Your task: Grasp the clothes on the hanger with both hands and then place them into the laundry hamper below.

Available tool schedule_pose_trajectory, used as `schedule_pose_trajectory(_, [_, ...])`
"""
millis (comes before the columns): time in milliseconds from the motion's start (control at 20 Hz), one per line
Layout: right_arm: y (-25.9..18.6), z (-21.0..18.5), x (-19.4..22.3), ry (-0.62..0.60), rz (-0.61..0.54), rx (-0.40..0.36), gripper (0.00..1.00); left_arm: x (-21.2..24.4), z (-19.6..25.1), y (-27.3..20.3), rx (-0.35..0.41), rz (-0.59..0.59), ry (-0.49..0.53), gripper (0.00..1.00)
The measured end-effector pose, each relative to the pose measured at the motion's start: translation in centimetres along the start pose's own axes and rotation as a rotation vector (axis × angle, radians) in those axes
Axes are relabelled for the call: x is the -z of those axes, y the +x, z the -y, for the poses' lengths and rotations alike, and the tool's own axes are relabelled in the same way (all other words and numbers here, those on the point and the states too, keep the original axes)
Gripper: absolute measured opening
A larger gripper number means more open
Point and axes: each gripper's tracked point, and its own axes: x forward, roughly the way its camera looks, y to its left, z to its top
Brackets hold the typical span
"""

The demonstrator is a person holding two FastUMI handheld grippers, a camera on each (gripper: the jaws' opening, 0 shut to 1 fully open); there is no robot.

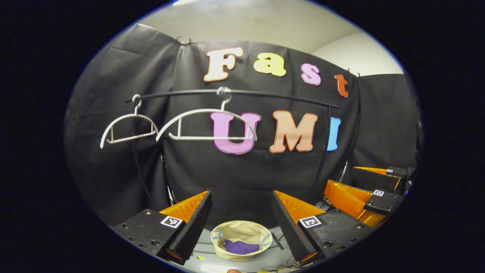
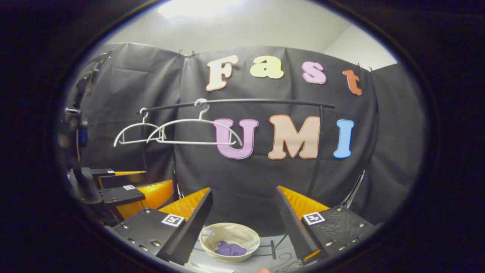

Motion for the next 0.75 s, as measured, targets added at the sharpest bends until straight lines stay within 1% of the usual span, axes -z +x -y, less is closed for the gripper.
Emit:
schedule_pose_trajectory(200, [-1.6, 1.7, -2.5, -0.002, 0.080, -0.002, 0.96, -3.3, 0.9, -1.1, -0.040, 0.101, 0.028, 0.92])
schedule_pose_trajectory(350, [-2.7, 3.0, -3.4, -0.015, 0.108, -0.012, 0.98, -4.3, 1.2, -2.1, -0.066, 0.140, 0.043, 0.92])
schedule_pose_trajectory(450, [-3.2, 4.0, -3.7, -0.022, 0.122, -0.011, 0.96, -4.4, 1.5, -2.0, -0.063, 0.149, 0.035, 0.92])
schedule_pose_trajectory(550, [-3.6, 4.9, -3.9, -0.031, 0.130, -0.005, 0.98, -4.7, 2.4, -2.1, -0.060, 0.152, 0.027, 0.92])
schedule_pose_trajectory(750, [-4.0, 6.1, -4.3, -0.040, 0.146, -0.003, 0.96, -5.2, 5.0, -2.5, -0.054, 0.164, 0.033, 0.92])
